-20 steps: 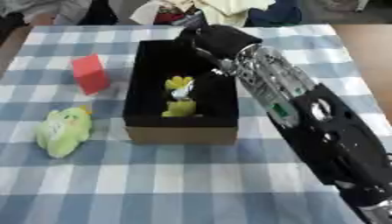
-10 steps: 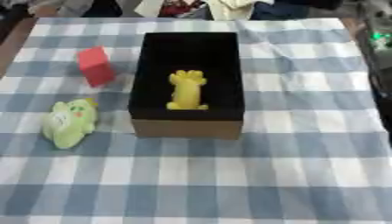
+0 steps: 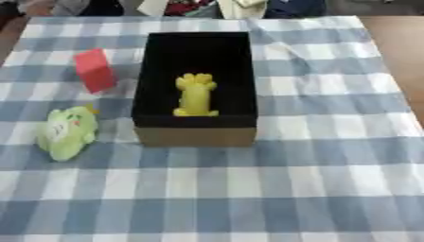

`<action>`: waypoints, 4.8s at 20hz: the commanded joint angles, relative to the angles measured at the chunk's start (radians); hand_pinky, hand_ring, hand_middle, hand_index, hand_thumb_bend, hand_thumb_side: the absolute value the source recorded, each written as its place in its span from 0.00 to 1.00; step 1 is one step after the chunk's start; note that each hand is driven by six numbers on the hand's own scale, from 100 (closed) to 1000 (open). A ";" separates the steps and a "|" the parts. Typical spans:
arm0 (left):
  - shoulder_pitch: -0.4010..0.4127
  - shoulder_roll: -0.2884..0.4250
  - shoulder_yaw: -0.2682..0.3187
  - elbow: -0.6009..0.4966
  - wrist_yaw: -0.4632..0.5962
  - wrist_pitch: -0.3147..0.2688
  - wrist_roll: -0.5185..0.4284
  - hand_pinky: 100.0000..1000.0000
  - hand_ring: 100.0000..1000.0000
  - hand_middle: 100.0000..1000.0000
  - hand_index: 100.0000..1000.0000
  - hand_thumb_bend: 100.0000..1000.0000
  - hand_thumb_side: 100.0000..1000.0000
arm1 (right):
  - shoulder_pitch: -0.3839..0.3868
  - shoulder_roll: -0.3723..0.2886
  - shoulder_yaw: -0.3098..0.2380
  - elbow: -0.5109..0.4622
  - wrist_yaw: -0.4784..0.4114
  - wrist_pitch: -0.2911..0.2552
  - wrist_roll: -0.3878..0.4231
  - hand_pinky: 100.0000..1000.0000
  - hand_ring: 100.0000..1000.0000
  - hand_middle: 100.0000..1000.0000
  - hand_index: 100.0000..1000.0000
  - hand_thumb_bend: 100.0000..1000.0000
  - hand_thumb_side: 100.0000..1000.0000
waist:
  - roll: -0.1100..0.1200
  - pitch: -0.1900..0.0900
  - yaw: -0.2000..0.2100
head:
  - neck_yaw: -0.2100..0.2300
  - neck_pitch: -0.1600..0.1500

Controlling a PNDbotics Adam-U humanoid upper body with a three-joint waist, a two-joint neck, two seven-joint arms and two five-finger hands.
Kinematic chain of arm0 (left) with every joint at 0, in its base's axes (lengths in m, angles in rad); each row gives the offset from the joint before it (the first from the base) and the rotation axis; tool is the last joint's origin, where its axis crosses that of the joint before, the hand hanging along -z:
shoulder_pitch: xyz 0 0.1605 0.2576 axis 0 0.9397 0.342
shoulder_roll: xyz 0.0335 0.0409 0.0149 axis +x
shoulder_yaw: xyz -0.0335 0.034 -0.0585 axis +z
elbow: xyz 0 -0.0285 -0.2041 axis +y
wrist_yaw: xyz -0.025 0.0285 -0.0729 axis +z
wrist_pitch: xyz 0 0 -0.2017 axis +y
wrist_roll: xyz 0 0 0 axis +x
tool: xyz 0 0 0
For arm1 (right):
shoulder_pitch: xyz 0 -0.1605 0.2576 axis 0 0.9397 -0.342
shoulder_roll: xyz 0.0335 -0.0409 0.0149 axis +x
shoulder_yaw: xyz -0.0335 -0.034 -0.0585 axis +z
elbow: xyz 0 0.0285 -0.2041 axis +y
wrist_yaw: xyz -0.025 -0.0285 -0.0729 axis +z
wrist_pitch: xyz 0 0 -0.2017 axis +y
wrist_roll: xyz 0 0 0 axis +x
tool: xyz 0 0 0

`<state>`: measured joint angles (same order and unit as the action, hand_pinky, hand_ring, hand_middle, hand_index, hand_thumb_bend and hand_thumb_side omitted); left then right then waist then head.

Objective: Pick up objects on the table and place them in the box.

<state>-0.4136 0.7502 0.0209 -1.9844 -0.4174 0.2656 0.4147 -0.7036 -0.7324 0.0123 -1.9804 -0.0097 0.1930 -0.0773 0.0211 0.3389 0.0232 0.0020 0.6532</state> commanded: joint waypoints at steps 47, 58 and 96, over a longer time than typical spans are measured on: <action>0.004 0.321 -0.247 -0.005 -0.153 0.298 -1.174 0.85 0.93 0.88 0.95 0.40 0.53 | 0.284 -0.132 -0.140 -0.020 -0.027 -0.168 -0.293 0.91 0.90 0.88 0.86 0.21 0.94 | -0.001 -0.032 -0.022 | 0.061 -0.020; -0.003 0.313 -0.262 0.087 -0.219 0.295 -1.179 0.86 0.93 0.88 0.95 0.36 0.51 | 0.293 -0.125 -0.138 -0.020 -0.028 -0.163 -0.298 0.91 0.90 0.88 0.85 0.20 0.94 | -0.003 -0.025 -0.026 | 0.064 -0.017; -0.076 0.238 -0.319 0.213 -0.380 0.233 -1.166 0.75 0.70 0.57 0.81 0.00 0.41 | 0.274 -0.097 -0.136 -0.020 -0.041 -0.126 -0.286 0.92 0.90 0.87 0.84 0.16 0.96 | 0.000 -0.017 -0.034 | 0.068 -0.018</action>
<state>-0.4761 0.9670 -0.3158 -1.7459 -0.7923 0.4787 -0.7354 -0.4223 -0.8068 -0.1105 -1.9834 -0.0463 0.0640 -0.3629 0.0213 0.3394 -0.0121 0.0732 0.6396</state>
